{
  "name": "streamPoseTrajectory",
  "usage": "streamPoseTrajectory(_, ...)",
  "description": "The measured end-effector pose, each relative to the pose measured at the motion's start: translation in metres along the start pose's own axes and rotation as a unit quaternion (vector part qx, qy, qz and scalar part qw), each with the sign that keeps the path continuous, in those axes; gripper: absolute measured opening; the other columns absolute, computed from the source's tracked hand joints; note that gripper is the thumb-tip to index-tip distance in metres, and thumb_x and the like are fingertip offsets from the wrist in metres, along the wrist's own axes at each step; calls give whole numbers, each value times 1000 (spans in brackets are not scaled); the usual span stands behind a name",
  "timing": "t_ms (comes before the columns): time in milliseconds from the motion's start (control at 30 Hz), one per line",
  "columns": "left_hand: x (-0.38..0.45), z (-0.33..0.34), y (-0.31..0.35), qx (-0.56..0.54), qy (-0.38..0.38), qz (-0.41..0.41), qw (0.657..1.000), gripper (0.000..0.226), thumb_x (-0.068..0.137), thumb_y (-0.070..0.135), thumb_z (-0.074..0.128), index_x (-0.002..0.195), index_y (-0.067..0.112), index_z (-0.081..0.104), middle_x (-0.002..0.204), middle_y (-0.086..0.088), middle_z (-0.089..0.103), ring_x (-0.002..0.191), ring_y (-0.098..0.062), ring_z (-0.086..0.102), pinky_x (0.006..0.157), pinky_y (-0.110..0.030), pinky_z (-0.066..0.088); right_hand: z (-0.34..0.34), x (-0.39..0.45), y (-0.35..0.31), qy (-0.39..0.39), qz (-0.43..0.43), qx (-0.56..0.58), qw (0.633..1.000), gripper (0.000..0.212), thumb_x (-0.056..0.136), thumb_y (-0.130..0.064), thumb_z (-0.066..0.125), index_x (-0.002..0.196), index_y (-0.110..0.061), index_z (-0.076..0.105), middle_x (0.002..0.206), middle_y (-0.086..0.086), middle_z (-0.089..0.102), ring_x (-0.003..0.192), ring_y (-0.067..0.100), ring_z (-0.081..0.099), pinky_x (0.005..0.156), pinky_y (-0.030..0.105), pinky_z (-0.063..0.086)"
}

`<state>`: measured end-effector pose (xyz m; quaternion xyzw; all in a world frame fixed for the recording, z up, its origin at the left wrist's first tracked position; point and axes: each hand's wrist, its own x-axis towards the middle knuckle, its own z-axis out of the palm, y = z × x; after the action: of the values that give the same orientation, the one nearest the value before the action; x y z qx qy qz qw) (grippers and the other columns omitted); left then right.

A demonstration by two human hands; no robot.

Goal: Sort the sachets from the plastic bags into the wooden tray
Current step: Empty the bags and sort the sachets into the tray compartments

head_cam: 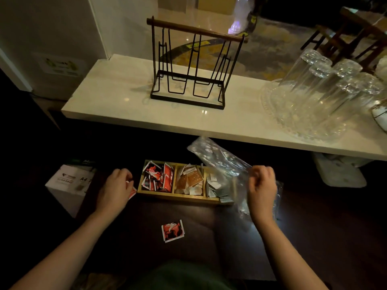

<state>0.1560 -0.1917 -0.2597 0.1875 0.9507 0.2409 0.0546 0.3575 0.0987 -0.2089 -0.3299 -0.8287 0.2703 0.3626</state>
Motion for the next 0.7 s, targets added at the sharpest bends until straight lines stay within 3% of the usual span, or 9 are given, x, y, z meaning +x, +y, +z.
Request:
streamPoseTrajectory(133,1,25,-22,58,-80,-8,995,45,85,16,62,127,13,49,135,-8,45,119,-28,46,90,-40,48,-35,-20,48,29,89,-141,985,27,81,2,56,100,-15,66,95,9,49,70,26,53,62,30,36)
streamPoseTrajectory(300,0,52,-34,123,-158,0,980,65,85,28,63,142,17,33,155,-7,22,140,-27,26,108,-42,36,-52,-32,81,-13,180,-226,957,34,91,-8,46,123,-14,54,114,12,50,87,37,58,66,39,43)
streamPoseTrajectory(367,-2,58,-33,177,-164,9,970,65,85,31,62,142,16,33,155,-9,24,141,-27,24,109,-40,35,-46,-39,87,-72,164,-245,953,36,91,-11,43,126,-15,52,116,10,51,94,33,58,69,41,47)
streamPoseTrajectory(467,-2,60,-31,230,-133,56,962,51,86,26,58,133,12,44,144,-13,41,134,-28,37,102,-38,43,-32,-47,100,-160,138,-309,927,35,90,-11,47,122,-12,59,115,12,54,101,31,54,72,42,51)
streamPoseTrajectory(600,-1,56,-29,300,-133,84,941,46,84,13,58,129,14,45,130,-9,47,118,-25,47,87,-31,52,-15,-52,111,-249,102,-381,885,15,82,-13,61,84,-6,75,103,15,62,94,36,55,72,41,47)
streamPoseTrajectory(700,-2,54,-30,314,-138,85,935,54,80,11,64,130,14,43,129,-9,44,116,-24,45,85,-29,52,-9,-51,111,-282,80,-414,862,25,89,-21,54,83,-6,74,99,14,68,96,37,58,75,40,45)
